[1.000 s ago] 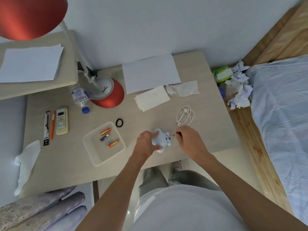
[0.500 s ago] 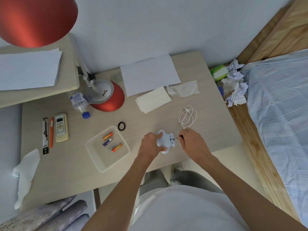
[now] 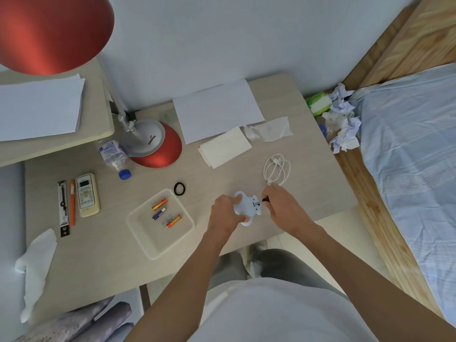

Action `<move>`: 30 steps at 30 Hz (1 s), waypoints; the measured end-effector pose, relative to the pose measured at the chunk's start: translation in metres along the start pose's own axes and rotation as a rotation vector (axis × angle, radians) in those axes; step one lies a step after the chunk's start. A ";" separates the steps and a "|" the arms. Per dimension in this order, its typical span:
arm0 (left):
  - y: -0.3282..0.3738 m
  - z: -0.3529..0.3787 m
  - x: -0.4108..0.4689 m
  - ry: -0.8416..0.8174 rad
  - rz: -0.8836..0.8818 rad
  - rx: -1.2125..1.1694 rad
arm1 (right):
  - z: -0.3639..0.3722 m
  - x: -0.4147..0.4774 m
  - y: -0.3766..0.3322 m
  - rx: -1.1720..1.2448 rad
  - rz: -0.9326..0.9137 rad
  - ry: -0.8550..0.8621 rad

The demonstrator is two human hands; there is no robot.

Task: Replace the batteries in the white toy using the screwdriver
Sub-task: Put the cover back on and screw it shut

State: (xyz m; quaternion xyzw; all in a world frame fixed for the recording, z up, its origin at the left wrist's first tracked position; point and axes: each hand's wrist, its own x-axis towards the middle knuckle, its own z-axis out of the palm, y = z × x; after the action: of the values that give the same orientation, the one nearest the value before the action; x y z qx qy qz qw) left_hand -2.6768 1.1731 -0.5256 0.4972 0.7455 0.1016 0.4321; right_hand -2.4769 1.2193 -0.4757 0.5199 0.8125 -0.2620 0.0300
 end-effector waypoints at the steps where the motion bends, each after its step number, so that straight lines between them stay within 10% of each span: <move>1: 0.001 -0.001 0.001 -0.004 -0.007 0.003 | -0.001 0.002 0.000 -0.026 -0.026 -0.015; 30: 0.005 0.015 -0.008 0.109 -0.142 -0.114 | -0.030 0.036 0.011 -0.206 -0.323 -0.110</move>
State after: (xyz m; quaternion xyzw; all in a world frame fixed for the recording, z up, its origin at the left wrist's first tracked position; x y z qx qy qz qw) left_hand -2.6614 1.1649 -0.5271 0.4117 0.7942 0.1399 0.4246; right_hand -2.4770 1.2665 -0.4663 0.3620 0.9049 -0.2069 0.0850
